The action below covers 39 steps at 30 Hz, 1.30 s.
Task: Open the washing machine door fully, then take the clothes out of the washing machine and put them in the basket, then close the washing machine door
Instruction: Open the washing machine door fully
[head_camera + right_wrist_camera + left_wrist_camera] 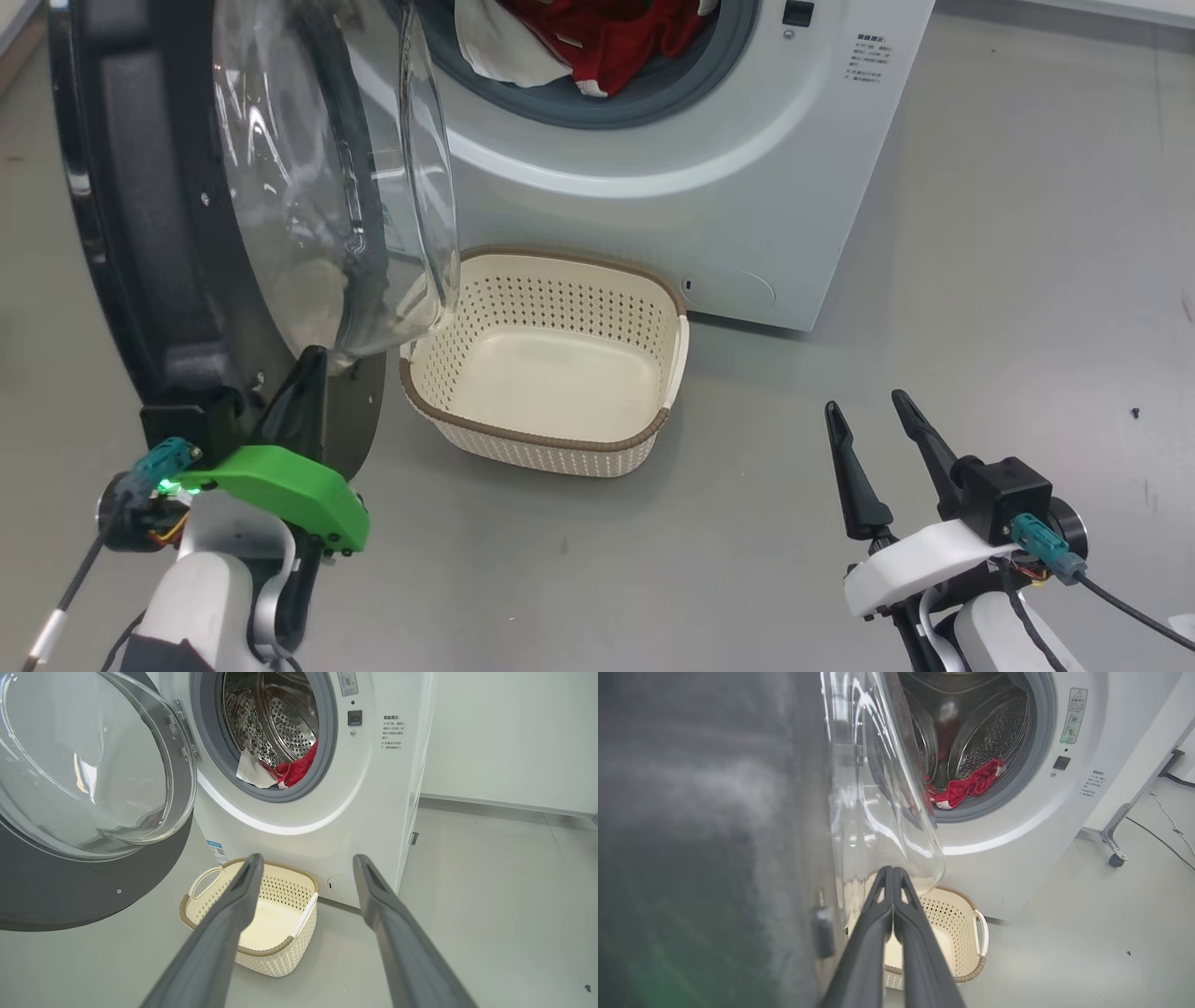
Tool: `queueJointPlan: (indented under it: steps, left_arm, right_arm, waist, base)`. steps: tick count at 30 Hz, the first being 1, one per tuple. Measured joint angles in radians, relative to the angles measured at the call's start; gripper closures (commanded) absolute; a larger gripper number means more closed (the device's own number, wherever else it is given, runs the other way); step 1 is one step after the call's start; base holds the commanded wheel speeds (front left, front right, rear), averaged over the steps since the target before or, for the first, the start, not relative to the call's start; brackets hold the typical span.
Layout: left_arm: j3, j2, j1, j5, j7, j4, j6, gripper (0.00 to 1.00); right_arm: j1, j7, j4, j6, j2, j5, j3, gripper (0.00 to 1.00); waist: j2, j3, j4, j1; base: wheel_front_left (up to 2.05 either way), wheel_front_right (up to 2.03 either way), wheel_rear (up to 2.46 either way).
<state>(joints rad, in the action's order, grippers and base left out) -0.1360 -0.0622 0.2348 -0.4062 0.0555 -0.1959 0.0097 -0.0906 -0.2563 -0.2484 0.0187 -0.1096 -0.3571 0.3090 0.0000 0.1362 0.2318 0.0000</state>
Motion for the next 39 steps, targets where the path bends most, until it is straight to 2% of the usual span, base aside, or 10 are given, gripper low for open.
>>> queueJointPlan:
  steps: [11,28,39]
  left_arm:
    - [0.080,-0.040,-0.008,-0.023,-0.022,-0.002,0.022,1.00]
    - [0.210,-0.066,-0.020,-0.089,-0.058,-0.005,0.047,1.00]
    - [0.332,-0.122,-0.013,-0.133,-0.084,-0.014,0.061,1.00]
  right_arm:
    - [-0.004,0.000,-0.006,-0.007,-0.002,0.007,0.008,0.00]
    - [-0.034,0.019,0.007,-0.007,-0.023,0.035,0.012,0.00]
    - [-0.069,0.049,0.031,-0.006,-0.049,0.054,0.016,0.00]
  waist:
    - [0.0000,0.029,0.013,0.0000]
    - [0.0000,0.097,0.015,0.0000]
    - [0.0000,0.171,0.013,0.0000]
  base:
    - [0.00,0.00,0.00]
    - [0.00,0.00,0.00]
    - [0.00,0.00,0.00]
